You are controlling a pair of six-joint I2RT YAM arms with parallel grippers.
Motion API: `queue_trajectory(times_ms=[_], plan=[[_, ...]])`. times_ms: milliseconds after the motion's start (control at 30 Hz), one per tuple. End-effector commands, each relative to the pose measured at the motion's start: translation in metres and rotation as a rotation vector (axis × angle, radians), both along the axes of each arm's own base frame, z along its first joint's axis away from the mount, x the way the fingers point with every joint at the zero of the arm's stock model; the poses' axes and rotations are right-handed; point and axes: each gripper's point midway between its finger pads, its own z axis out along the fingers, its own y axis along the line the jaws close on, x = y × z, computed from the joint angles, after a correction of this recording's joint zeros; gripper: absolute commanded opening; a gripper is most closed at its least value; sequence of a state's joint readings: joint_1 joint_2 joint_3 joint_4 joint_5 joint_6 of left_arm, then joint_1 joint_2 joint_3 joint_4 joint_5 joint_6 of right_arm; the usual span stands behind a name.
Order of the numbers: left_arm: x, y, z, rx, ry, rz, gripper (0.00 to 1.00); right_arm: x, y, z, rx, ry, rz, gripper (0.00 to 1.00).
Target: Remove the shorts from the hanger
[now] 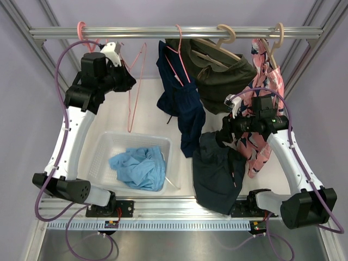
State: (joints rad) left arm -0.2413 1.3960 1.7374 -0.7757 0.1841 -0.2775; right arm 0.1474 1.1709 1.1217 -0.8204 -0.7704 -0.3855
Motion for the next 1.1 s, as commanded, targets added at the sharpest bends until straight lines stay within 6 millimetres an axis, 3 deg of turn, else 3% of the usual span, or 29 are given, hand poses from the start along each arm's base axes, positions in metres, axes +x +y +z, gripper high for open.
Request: queue_trajectory(times_ms=[0,33,133,500,767,1000,1067], plan=[[0.02,0.004,0.05,-0.023,-0.146,0.003,0.0,0.01,0.006,0.015,0.004,-0.102,0.069,0.65],[0.023,0.008,0.063,-0.026,-0.179,0.014,0.0,0.009,0.007,0.019,0.011,-0.114,0.073,0.71],[0.033,0.017,0.069,-0.022,-0.193,0.043,0.0,0.008,0.009,0.02,0.019,-0.14,0.095,0.76],[0.088,0.044,0.085,-0.044,-0.243,0.111,0.0,0.008,0.014,0.022,0.057,-0.137,0.111,0.8],[0.124,0.056,0.06,-0.054,-0.201,0.132,0.0,0.007,0.015,0.022,0.067,-0.134,0.108,0.81],[0.126,0.057,0.049,-0.058,-0.174,0.135,0.0,0.005,0.015,0.021,0.071,-0.129,0.106,0.82],[0.125,0.058,0.042,-0.056,-0.159,0.136,0.08,0.004,0.015,0.021,0.07,-0.129,0.111,0.83]])
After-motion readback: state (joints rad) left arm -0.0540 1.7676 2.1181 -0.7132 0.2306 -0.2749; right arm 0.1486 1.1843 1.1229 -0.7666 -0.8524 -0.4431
